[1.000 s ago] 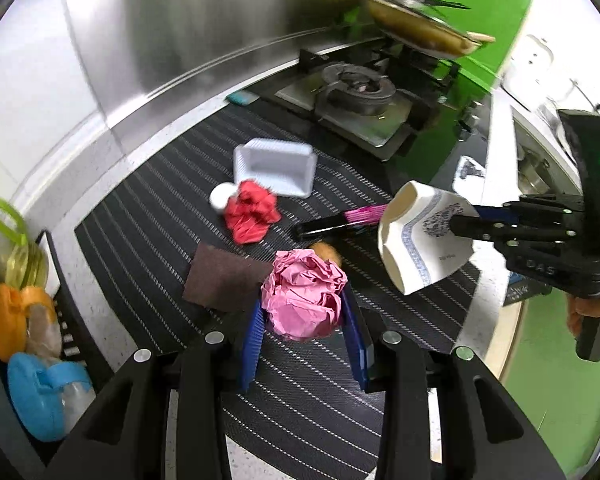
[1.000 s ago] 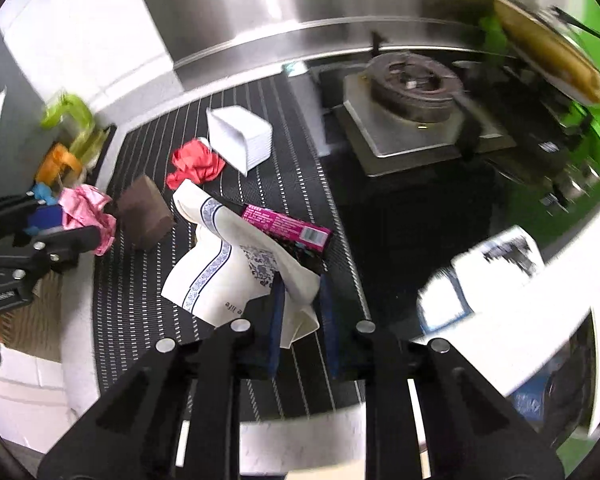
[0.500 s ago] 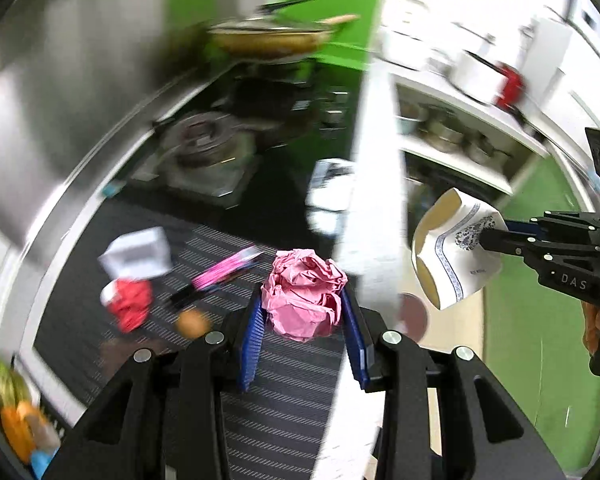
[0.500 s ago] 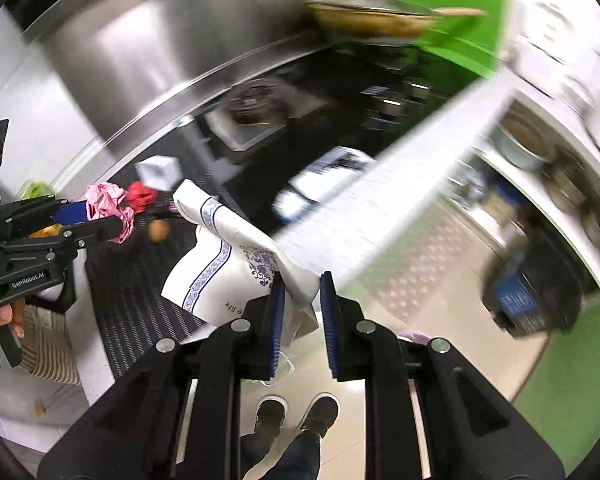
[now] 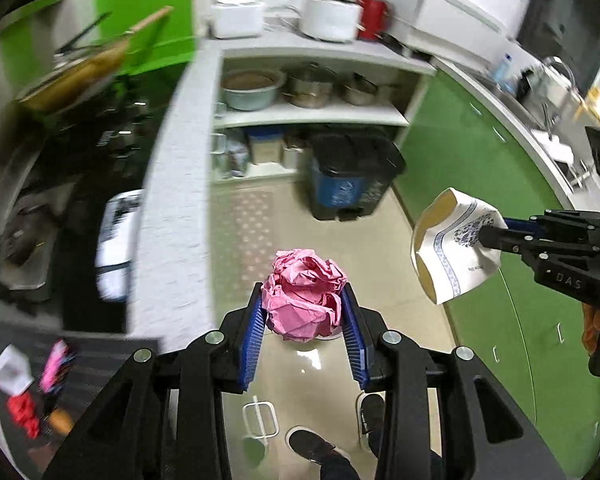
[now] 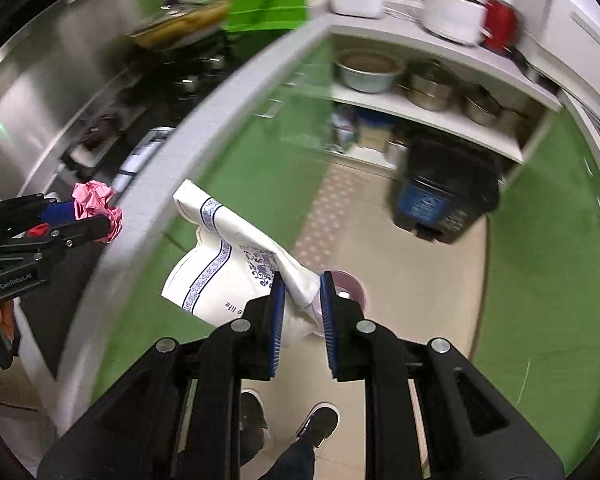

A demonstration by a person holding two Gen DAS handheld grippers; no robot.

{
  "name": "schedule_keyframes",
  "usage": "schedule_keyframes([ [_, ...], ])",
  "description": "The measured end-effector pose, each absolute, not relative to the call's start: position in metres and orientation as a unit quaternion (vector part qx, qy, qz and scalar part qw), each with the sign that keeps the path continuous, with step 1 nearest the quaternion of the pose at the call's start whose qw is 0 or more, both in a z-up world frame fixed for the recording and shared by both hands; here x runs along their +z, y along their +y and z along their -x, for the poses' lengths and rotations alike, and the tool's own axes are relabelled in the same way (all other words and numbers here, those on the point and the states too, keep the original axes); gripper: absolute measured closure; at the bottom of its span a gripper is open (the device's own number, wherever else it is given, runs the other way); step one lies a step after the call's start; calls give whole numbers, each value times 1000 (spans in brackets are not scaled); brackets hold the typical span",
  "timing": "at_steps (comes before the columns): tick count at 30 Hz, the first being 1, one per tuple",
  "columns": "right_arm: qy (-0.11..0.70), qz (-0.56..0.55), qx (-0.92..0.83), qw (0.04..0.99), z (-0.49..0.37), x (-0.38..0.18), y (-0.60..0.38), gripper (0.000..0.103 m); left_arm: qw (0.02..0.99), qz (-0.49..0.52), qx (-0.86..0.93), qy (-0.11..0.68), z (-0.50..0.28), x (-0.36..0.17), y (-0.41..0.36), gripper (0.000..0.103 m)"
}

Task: Collect trash
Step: 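Carry the pink paper and white paper bag over the pink wastebasket, then open the left gripper to drop the pink paper into the wastebasket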

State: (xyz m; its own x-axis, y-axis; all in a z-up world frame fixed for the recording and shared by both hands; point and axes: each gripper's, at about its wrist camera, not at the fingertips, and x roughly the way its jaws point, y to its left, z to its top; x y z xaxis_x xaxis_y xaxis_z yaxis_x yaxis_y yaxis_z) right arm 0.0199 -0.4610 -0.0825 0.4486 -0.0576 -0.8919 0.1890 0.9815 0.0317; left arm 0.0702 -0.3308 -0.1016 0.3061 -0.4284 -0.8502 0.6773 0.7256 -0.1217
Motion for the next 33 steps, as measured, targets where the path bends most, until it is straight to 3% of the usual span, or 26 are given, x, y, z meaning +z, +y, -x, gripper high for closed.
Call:
schedule_keyframes([
  [8, 541, -66, -101, 832, -11, -157, -537, 85, 770, -154, -363, 502, -83, -198, -410, 67],
  [20, 575, -81, -99, 808, -10, -303, -611, 85, 723, -161, -369, 561, -118, -396, -497, 67],
  [29, 588, -97, -103, 797, -10, -372, -632, 85, 691, -178, -375, 592, -133, -492, -531, 67],
  [32, 589, -102, -105, 794, -12, -385, -635, 85, 693, -176, -369, 594, -138, -505, -534, 55],
  [33, 589, -102, -105, 794, -12, -387, -635, 85, 696, -175, -365, 593, -139, -509, -533, 37],
])
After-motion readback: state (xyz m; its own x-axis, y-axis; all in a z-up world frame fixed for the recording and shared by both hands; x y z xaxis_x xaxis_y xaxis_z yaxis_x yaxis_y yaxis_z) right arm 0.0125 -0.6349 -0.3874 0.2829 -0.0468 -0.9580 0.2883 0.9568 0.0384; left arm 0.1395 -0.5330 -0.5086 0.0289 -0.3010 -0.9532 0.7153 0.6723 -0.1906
